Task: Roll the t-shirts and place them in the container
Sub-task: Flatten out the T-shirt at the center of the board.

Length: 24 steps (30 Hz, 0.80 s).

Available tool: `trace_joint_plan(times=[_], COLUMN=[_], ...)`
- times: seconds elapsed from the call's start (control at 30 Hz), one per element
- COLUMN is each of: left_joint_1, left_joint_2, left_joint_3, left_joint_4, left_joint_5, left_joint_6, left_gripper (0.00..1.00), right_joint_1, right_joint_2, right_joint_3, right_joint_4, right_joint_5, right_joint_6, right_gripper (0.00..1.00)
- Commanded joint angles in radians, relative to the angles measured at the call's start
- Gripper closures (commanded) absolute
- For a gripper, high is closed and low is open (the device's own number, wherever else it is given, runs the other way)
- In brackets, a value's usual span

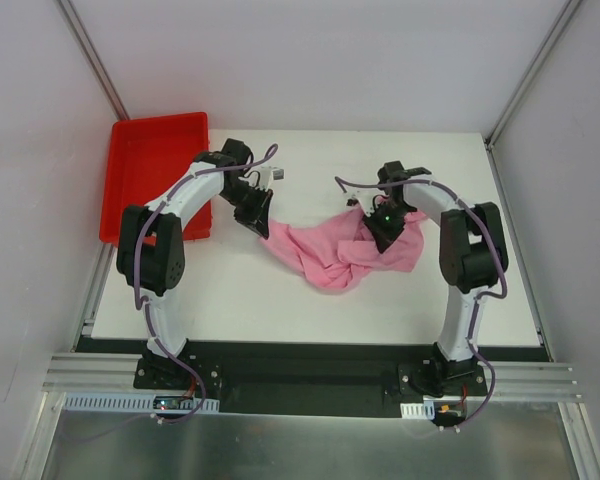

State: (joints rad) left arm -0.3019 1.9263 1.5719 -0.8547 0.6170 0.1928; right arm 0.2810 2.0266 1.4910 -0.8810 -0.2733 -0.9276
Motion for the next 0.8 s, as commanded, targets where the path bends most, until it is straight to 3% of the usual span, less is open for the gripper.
trace_joint_plan(times=[0.0, 0.2, 0.3, 0.33, 0.4, 0.53, 0.63, 0.77], left_joint_1=[0.004, 0.026, 0.033, 0.035, 0.038, 0.041, 0.041, 0.041], left_joint_2=[-0.029, -0.049, -0.055, -0.055, -0.050, -0.033, -0.027, -0.033], left_joint_3=[0.008, 0.031, 0.037, 0.039, 0.042, 0.059, 0.071, 0.059], left_joint_4=[-0.033, -0.035, -0.035, -0.033, -0.035, -0.033, -0.033, -0.035], left_joint_5=[0.003, 0.006, 0.012, 0.009, 0.007, 0.003, -0.007, -0.034], left_joint_6=[0.002, -0.012, -0.013, -0.013, -0.013, -0.012, -0.016, -0.009], left_gripper=[1.00, 1.00, 1.00, 1.00, 1.00, 1.00, 0.99, 0.96], right_joint_1=[0.012, 0.038, 0.072, 0.081, 0.092, 0.017, -0.054, -0.065], right_joint_2=[-0.242, -0.503, -0.574, -0.583, -0.592, -0.542, -0.386, -0.247], right_joint_3=[-0.073, -0.199, -0.238, -0.259, -0.270, -0.166, 0.039, 0.213], right_joint_4=[-0.024, -0.247, -0.463, -0.514, -0.625, -0.641, -0.609, -0.457], right_joint_5=[-0.009, -0.173, -0.280, -0.302, -0.302, -0.303, -0.348, -0.299], right_joint_6=[0.000, -0.121, -0.280, -0.324, -0.391, -0.395, -0.315, -0.197], right_gripper=[0.99, 0.98, 0.82, 0.66, 0.58, 0.54, 0.53, 0.53])
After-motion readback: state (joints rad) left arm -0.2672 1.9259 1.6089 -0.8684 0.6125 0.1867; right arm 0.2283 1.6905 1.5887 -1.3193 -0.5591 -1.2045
